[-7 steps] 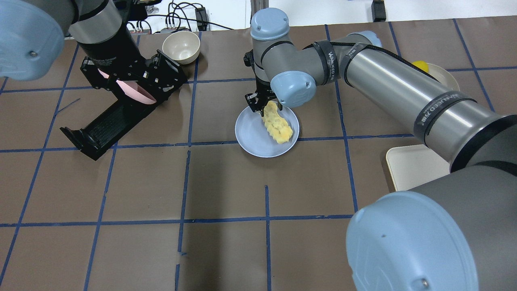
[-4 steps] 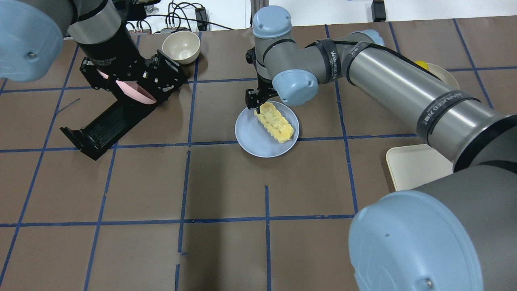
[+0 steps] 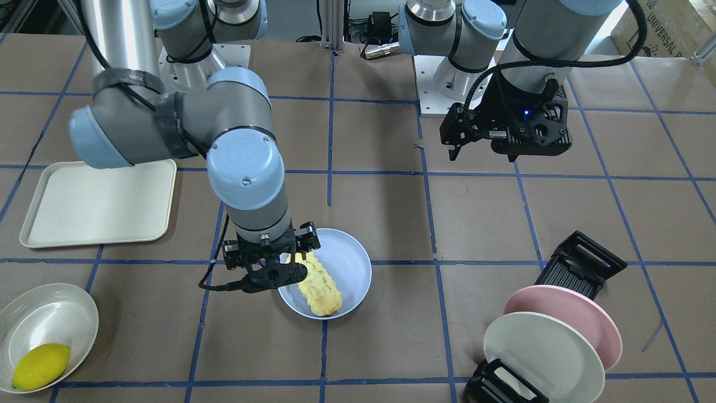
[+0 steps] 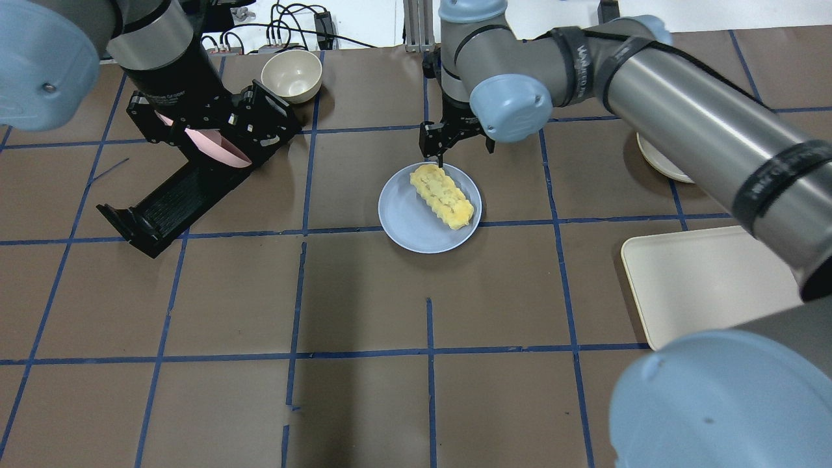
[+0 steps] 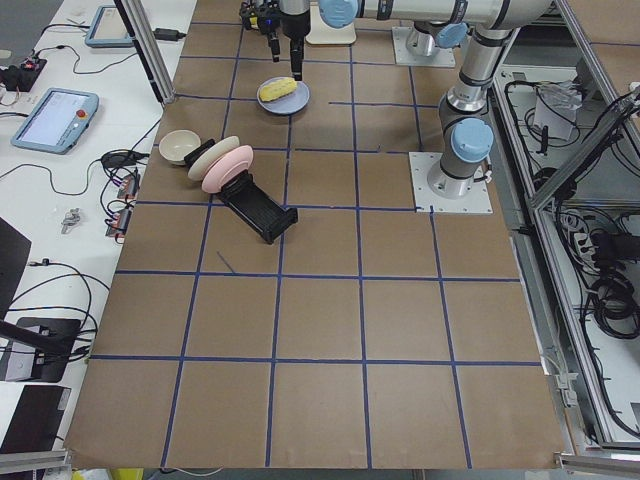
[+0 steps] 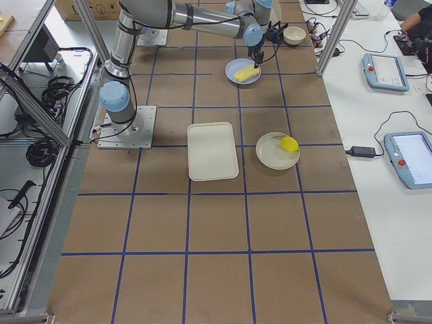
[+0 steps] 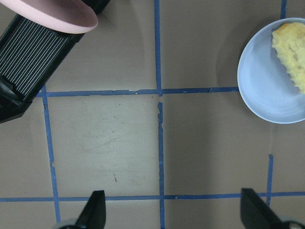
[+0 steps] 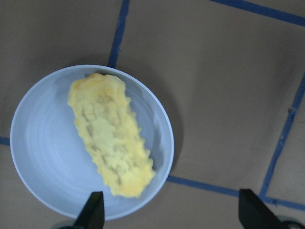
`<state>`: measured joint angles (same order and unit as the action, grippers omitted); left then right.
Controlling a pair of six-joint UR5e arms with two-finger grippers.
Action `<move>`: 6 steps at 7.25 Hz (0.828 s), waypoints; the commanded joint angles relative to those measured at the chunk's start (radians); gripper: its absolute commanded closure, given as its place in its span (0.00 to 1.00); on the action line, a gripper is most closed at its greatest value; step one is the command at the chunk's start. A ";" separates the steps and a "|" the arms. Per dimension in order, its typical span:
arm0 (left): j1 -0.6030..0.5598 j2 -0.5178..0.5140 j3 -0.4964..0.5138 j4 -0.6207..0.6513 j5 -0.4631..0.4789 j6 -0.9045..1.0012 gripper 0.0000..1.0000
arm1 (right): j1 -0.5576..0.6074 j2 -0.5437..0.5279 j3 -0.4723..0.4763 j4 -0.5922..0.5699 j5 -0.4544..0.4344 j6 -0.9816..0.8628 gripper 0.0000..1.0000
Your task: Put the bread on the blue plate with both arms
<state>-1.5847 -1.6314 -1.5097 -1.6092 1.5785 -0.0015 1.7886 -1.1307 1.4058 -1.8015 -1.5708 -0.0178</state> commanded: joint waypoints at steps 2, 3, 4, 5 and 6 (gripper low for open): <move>0.002 -0.001 0.002 0.002 0.000 0.000 0.00 | -0.116 -0.158 -0.002 0.273 -0.001 -0.022 0.01; 0.002 -0.001 0.000 0.002 0.000 0.000 0.00 | -0.127 -0.187 0.001 0.301 -0.001 -0.021 0.01; 0.002 -0.001 0.000 0.002 0.000 0.000 0.00 | -0.127 -0.207 0.010 0.306 -0.001 -0.020 0.01; 0.002 -0.001 -0.003 0.002 0.000 0.000 0.00 | -0.123 -0.210 0.013 0.304 -0.001 -0.019 0.01; 0.002 -0.001 0.000 0.003 -0.003 0.000 0.00 | -0.121 -0.215 0.013 0.307 -0.001 -0.017 0.01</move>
<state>-1.5831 -1.6321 -1.5107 -1.6073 1.5777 -0.0015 1.6657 -1.3368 1.4168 -1.4990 -1.5723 -0.0370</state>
